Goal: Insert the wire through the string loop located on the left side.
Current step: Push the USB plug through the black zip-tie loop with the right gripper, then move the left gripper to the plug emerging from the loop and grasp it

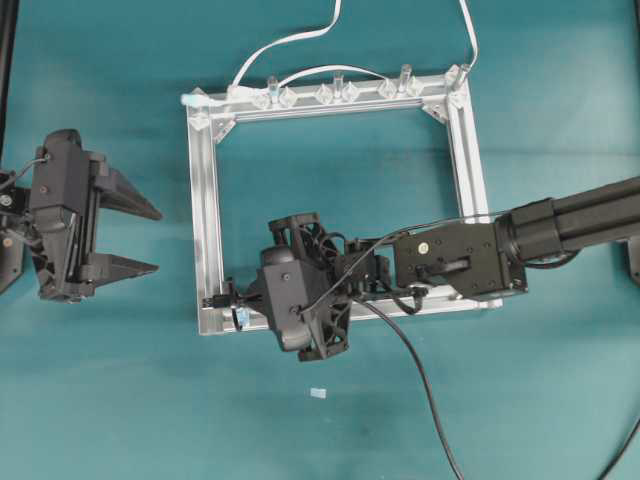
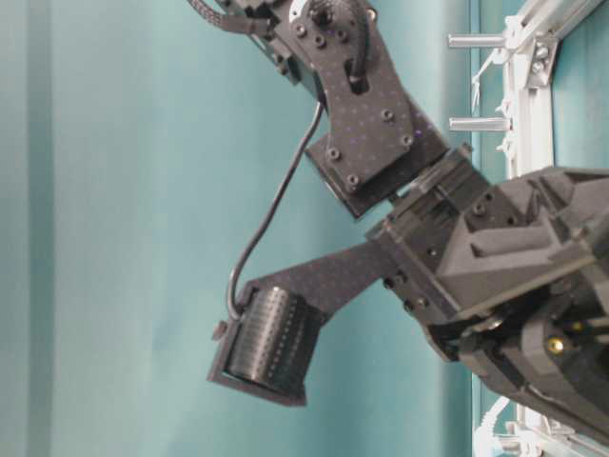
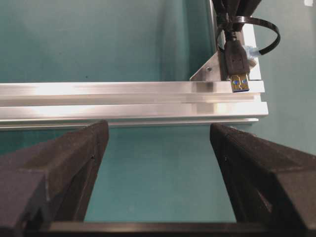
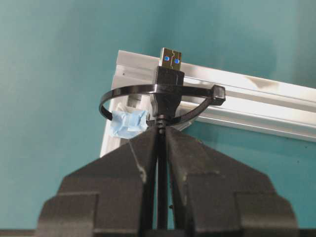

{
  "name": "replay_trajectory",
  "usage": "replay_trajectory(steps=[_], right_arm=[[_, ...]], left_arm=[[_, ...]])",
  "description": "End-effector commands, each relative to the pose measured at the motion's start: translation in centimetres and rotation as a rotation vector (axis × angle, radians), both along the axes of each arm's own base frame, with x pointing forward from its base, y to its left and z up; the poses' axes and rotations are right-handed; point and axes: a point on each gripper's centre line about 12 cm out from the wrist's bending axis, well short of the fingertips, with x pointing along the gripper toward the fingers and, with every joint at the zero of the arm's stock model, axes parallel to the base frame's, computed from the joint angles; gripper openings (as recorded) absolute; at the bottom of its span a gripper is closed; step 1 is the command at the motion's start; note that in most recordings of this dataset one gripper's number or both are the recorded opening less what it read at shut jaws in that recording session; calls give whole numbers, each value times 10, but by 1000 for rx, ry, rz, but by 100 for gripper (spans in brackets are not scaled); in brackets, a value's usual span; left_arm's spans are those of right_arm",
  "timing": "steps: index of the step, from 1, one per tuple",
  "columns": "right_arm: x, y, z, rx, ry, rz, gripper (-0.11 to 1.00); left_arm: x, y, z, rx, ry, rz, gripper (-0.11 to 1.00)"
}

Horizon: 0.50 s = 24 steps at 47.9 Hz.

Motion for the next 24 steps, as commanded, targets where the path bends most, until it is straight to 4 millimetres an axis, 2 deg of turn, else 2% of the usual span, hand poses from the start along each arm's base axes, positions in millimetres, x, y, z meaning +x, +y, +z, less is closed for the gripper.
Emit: replay_trajectory(steps=[1, 14, 24], right_arm=[[7, 0, 19, 2, -52, 0, 9], [7, 0, 19, 2, -54, 0, 9], [7, 0, 19, 2, -54, 0, 9]], left_arm=[[6, -2, 9, -4, -30, -7, 84], [8, -20, 14, -18, -35, -76, 84], [0, -35, 9, -49, 29, -119, 84]])
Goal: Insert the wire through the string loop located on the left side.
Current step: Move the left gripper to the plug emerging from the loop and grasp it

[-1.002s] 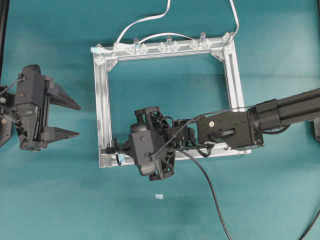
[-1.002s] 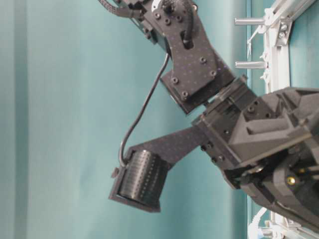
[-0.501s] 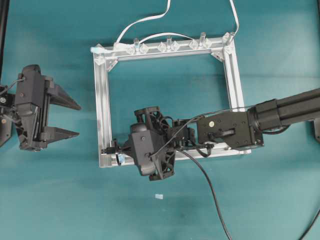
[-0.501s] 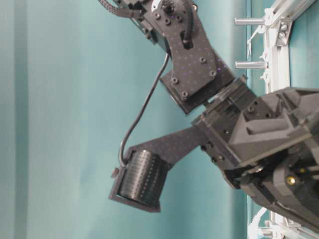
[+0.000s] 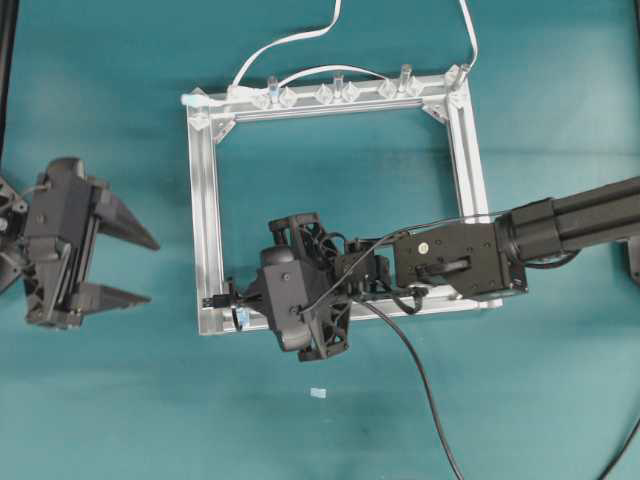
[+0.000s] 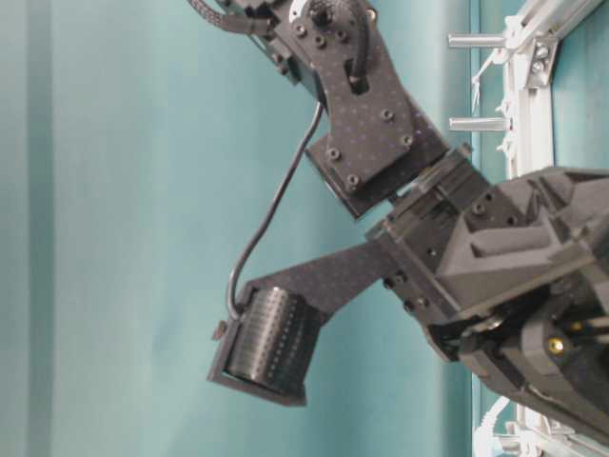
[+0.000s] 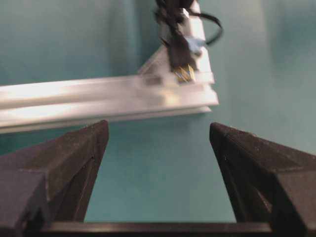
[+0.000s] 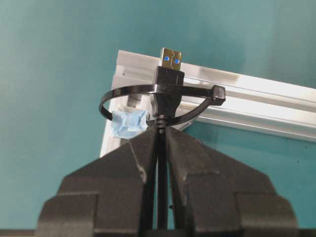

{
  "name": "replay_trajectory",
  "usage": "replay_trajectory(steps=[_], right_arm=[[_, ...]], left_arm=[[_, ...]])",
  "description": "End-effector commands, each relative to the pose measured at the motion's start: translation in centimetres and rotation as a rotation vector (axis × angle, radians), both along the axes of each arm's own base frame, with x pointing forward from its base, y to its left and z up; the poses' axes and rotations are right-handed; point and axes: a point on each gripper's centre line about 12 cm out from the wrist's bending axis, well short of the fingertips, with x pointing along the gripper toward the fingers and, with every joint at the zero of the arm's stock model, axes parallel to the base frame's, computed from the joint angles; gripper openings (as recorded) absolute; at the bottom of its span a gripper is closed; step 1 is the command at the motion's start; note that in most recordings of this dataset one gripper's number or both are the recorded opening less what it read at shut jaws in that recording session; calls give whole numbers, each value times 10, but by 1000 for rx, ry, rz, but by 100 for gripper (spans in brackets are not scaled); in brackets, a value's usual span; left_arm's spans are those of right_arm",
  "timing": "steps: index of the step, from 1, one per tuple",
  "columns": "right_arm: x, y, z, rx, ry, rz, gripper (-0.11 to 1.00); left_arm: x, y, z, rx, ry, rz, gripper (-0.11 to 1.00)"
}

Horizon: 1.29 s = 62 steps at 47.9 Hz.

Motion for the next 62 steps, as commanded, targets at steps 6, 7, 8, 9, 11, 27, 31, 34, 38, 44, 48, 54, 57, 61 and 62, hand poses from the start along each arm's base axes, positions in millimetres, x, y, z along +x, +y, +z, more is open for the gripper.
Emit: replay_trajectory(steps=[6, 7, 8, 9, 11, 27, 31, 34, 38, 44, 48, 54, 57, 61, 62], right_arm=[[7, 0, 19, 2, -54, 0, 9], [7, 0, 19, 2, -54, 0, 9], [7, 0, 19, 2, -54, 0, 9], [7, 0, 19, 2, -54, 0, 9], [7, 0, 19, 2, -54, 0, 9], [7, 0, 19, 1, -54, 1, 9], [7, 1, 19, 2, -54, 2, 9], [7, 0, 19, 2, -54, 0, 9], [7, 0, 19, 2, -54, 0, 9], [7, 0, 19, 2, -54, 0, 9], [7, 0, 19, 1, -54, 1, 9], [7, 0, 19, 0, -54, 2, 9], [6, 0, 18, 0, -52, 2, 9], [7, 0, 19, 0, -54, 2, 9], [7, 1, 19, 0, -54, 3, 9]], left_arm=[[2, -7, 5, -25, 5, -9, 84], [2, -7, 5, -26, 6, -8, 84], [2, -7, 6, -28, 5, -6, 84], [2, -7, 5, -30, 8, -4, 84], [2, -7, 6, -32, 9, -3, 84], [15, -10, 3, -33, 39, 4, 86], [19, -11, -1, -29, 53, 5, 86], [23, -12, -4, -26, 68, 5, 86], [28, -13, -7, -24, 81, 7, 88], [37, -15, -13, -16, 112, 7, 91], [44, -16, -16, -14, 126, 8, 91], [55, -18, -18, -11, 136, 10, 91], [60, -19, -19, -11, 133, 9, 91], [67, -20, -20, -12, 131, 14, 91], [69, -20, -20, -12, 130, 14, 91]])
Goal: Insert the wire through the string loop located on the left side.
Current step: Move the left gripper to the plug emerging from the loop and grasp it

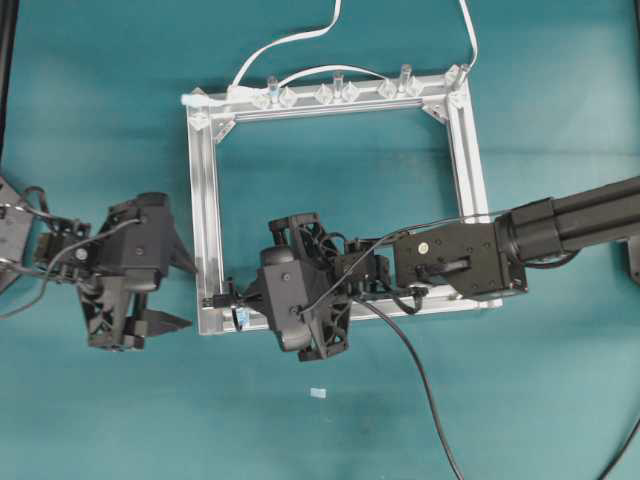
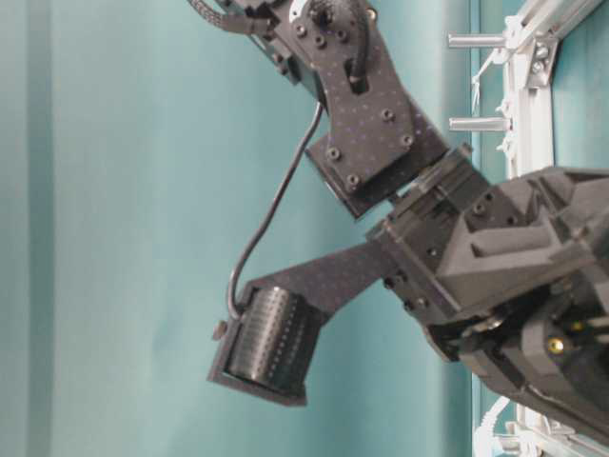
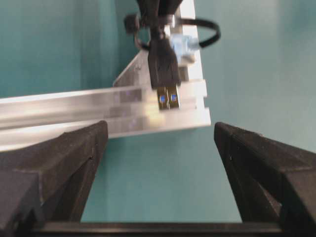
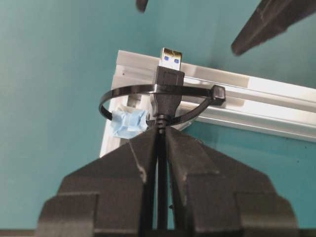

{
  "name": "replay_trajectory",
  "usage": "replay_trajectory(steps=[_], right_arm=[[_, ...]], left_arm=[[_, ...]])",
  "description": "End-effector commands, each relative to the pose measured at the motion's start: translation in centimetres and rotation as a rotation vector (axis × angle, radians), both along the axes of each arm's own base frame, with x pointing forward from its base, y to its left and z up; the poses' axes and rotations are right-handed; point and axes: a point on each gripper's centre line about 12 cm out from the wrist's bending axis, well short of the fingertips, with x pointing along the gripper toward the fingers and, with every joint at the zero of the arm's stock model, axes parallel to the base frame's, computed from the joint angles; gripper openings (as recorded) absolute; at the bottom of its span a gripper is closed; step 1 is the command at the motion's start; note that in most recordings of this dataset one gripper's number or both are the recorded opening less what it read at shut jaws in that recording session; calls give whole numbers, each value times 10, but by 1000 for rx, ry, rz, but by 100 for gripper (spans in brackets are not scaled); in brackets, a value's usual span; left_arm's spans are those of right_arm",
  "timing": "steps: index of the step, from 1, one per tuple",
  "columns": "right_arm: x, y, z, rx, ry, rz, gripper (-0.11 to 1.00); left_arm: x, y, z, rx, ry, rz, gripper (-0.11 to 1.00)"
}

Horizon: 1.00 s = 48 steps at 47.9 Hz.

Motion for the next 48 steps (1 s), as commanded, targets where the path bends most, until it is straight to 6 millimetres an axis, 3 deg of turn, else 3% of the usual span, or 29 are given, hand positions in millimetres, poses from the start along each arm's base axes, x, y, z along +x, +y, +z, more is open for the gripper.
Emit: replay_trajectory(steps=[1, 22, 38, 44, 48], right_arm=[[7, 0, 19, 1, -54, 1, 9], [7, 0, 19, 1, -54, 1, 9], [6, 0, 18, 1, -48, 1, 9], [6, 0, 18, 1, -48, 1, 9], [6, 0, 18, 1, -48, 1, 9]], left_arm=[[14, -3, 8, -13, -33, 8, 91], [39, -7, -5, -24, -45, 26, 91], [39, -7, -4, -30, -43, 33, 88], [37, -7, -8, -27, -22, 34, 72], [34, -6, -12, -24, 7, 37, 48]])
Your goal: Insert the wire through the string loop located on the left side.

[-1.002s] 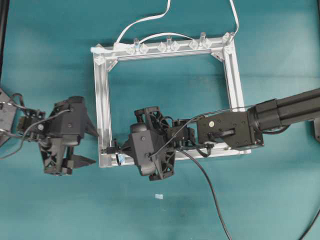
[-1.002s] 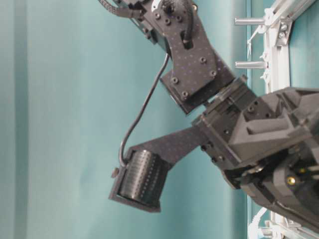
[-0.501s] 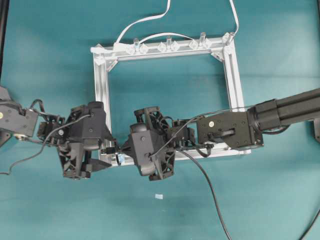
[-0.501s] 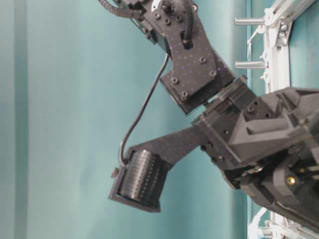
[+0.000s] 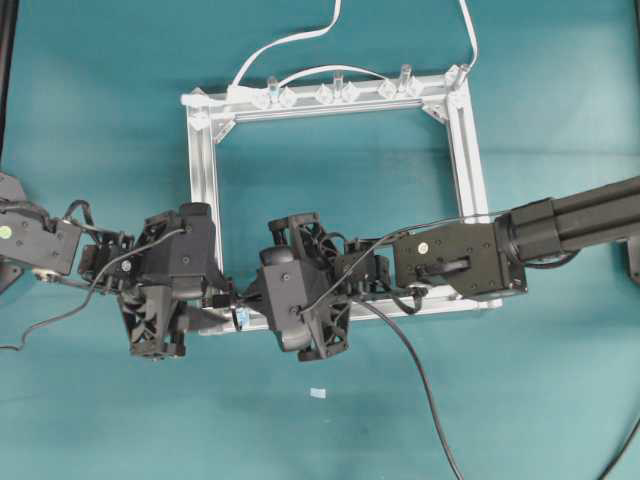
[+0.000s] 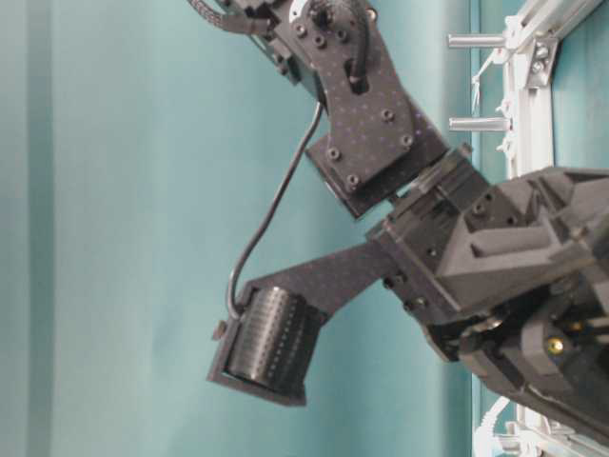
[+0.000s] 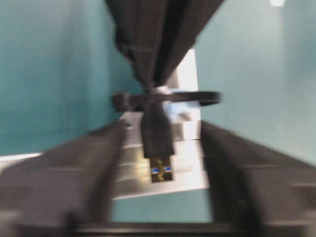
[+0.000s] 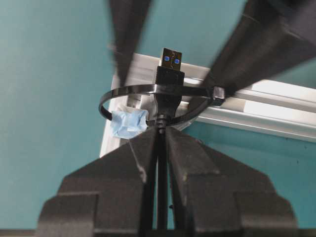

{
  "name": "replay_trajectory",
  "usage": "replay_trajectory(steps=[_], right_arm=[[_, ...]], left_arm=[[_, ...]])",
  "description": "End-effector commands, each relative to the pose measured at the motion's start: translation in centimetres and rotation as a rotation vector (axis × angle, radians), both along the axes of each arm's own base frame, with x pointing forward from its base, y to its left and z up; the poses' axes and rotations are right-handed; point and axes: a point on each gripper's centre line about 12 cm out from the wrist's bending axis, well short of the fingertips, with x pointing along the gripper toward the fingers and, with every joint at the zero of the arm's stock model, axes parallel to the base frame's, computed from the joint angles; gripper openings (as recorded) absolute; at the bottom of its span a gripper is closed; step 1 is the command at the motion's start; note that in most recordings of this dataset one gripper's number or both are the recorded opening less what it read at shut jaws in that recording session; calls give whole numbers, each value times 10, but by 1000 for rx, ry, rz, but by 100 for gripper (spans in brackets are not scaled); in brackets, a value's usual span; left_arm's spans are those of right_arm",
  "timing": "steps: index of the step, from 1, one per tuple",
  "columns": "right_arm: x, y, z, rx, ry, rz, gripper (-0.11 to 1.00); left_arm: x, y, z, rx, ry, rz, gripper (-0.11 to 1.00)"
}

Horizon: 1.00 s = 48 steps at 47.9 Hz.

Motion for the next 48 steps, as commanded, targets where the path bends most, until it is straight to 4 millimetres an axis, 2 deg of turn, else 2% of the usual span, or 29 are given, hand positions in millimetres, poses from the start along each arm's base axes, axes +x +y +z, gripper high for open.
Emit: replay_trajectory(steps=[1, 5, 48], right_arm=[[6, 1, 18, 1, -49, 3, 9], [5, 1, 18, 1, -48, 3, 9], [0, 4, 11, -19, -30, 26, 9]], left_arm=[[2, 0, 3, -6, 4, 8, 42], [-1, 0, 1, -9, 26, 15, 21], [0, 0, 5, -28, 44, 40, 22]])
